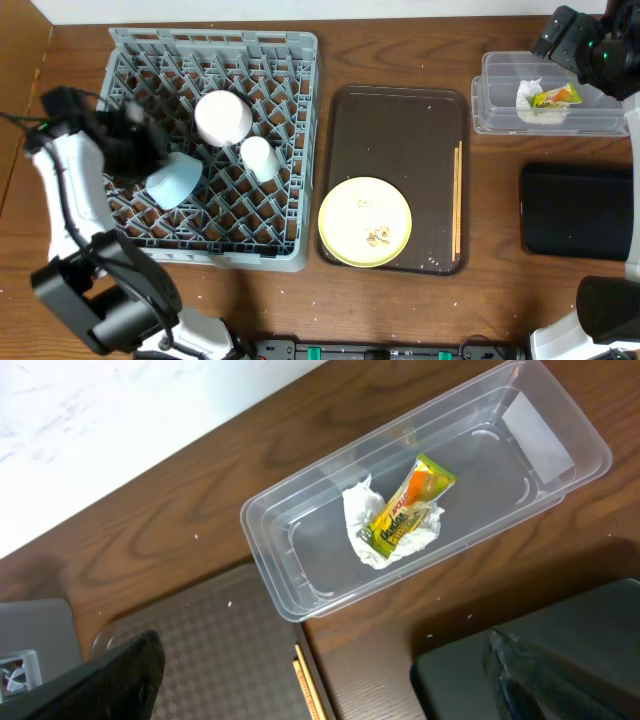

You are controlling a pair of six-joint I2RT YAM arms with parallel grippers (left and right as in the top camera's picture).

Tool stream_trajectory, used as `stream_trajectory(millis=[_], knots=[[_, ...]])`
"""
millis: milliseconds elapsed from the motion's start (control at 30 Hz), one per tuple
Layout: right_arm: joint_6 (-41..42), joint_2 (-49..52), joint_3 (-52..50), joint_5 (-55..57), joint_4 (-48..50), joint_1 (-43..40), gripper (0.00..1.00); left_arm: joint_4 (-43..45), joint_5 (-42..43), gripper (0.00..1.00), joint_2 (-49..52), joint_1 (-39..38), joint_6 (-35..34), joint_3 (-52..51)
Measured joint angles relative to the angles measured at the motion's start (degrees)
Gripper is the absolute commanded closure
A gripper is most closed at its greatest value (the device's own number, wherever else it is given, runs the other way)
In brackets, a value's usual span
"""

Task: Sort waste into correct bins and load items into the dishwasher
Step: 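Push the light-blue bowl upright in the rack with the left gripper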

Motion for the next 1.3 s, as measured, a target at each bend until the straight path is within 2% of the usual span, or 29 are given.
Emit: stream_trajectory(millis=[133, 267, 600, 1000, 1300], knots=[[0.0, 0.0, 0.0, 0.02, 0.02, 0.0, 0.01, 2.38, -10.67, 0.92, -1.29, 4.02, -5.29, 0.31], [0.0, 0.0, 0.0, 0.0, 0.02, 0.0, 0.01, 1.22, -13.97, 0.92, -1.05, 5.66, -7.5, 0.04], [0.0, 0.0, 0.0, 0.0, 0.02, 0.0, 0.01, 2.14, -6.78, 0.92, 0.02, 4.74, -6.23, -2.64], [0.0, 0.0, 0.0, 0.0, 0.0, 0.0, 0.01, 5.84, -4.55, 0.92, 0.09, 1.44, -5.68, -7.06], [0.0, 0.0, 0.0, 0.0, 0.02, 0.0, 0.01, 2.23, -4.87, 0.92, -0.13, -1.75, -5.66, -6.23]])
